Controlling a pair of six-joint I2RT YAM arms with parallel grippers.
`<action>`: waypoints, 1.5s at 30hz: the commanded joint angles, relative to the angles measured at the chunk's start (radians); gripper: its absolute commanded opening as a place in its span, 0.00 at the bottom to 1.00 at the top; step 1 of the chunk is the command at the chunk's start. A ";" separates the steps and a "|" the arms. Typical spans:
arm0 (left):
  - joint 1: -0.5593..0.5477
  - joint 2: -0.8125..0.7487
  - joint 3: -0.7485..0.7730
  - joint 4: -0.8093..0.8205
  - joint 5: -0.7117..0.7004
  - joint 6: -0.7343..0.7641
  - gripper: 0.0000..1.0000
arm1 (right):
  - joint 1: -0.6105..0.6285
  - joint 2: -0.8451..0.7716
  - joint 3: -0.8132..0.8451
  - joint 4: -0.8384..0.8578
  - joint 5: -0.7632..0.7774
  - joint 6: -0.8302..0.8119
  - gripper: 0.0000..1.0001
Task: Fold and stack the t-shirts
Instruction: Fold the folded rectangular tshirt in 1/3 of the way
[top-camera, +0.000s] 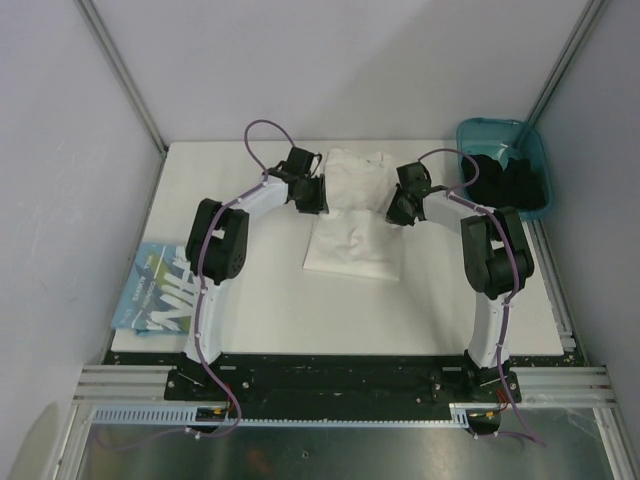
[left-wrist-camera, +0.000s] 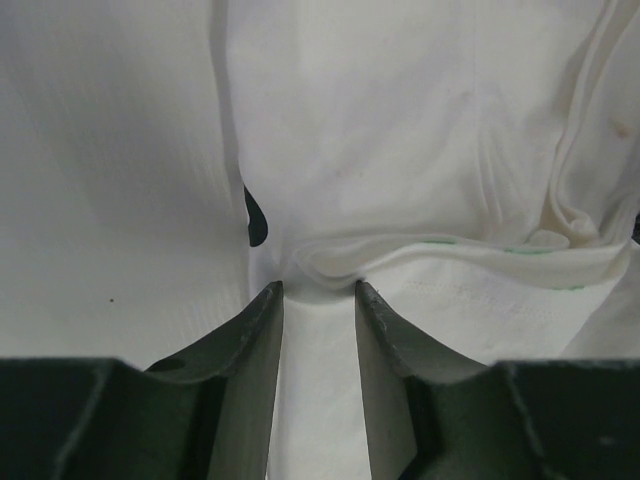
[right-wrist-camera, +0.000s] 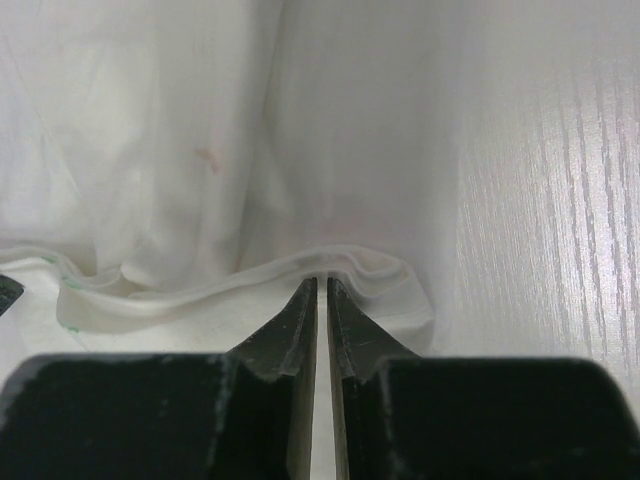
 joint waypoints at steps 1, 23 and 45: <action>0.004 0.012 0.053 0.010 -0.016 0.041 0.39 | -0.001 0.016 0.039 -0.009 0.010 -0.017 0.12; 0.028 -0.023 0.027 0.015 -0.118 -0.013 0.00 | -0.014 0.039 0.039 -0.053 0.102 -0.014 0.09; 0.072 -0.230 -0.133 0.016 -0.067 -0.098 0.44 | 0.152 -0.128 0.107 -0.059 0.129 -0.065 0.14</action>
